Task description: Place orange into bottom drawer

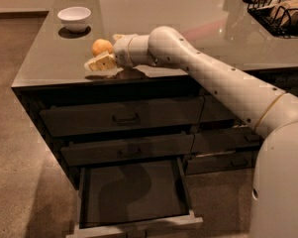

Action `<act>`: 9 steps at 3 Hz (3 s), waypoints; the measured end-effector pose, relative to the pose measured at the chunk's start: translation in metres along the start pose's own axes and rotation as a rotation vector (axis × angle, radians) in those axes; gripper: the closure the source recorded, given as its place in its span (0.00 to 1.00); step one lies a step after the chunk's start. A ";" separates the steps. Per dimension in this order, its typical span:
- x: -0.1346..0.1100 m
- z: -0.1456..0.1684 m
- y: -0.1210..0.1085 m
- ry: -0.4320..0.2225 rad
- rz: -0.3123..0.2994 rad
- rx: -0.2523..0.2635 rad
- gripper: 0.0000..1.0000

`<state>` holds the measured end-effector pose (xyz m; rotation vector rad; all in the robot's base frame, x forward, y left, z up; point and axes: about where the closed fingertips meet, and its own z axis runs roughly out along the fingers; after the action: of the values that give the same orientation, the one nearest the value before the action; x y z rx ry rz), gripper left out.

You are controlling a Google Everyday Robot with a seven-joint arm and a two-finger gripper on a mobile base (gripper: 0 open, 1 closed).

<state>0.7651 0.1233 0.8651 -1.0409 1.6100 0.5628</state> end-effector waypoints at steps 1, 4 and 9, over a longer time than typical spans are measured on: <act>0.003 0.012 0.001 -0.054 0.066 0.002 0.38; -0.005 -0.048 0.015 -0.268 0.101 -0.175 1.00; 0.133 -0.190 0.104 0.062 0.063 -0.238 1.00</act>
Offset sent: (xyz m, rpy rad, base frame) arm 0.0139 0.0198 -0.0167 0.2691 0.0790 -0.0009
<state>0.5723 -0.0200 0.7815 -1.1953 1.6627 0.7865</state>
